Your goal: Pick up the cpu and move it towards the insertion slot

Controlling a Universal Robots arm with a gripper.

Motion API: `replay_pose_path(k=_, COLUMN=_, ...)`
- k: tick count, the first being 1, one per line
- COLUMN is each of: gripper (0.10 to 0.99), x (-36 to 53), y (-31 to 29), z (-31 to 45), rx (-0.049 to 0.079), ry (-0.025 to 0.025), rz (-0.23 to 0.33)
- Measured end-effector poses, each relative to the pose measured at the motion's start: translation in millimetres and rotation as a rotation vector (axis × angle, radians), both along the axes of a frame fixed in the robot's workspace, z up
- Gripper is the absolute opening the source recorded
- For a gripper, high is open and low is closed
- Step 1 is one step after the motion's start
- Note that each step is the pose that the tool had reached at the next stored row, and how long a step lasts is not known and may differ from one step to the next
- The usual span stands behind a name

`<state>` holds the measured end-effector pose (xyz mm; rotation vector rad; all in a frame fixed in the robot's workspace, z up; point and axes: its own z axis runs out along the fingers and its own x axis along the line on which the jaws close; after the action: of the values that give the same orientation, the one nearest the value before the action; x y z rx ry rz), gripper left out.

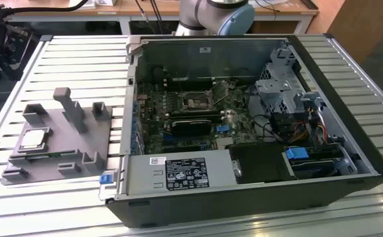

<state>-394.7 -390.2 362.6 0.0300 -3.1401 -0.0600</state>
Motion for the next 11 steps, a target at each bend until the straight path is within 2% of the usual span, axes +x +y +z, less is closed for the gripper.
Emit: replay_pose_path(k=11, gripper=0.106, x=-1.8, y=0.0, z=0.0, rx=0.0, ry=0.0, rz=0.0)
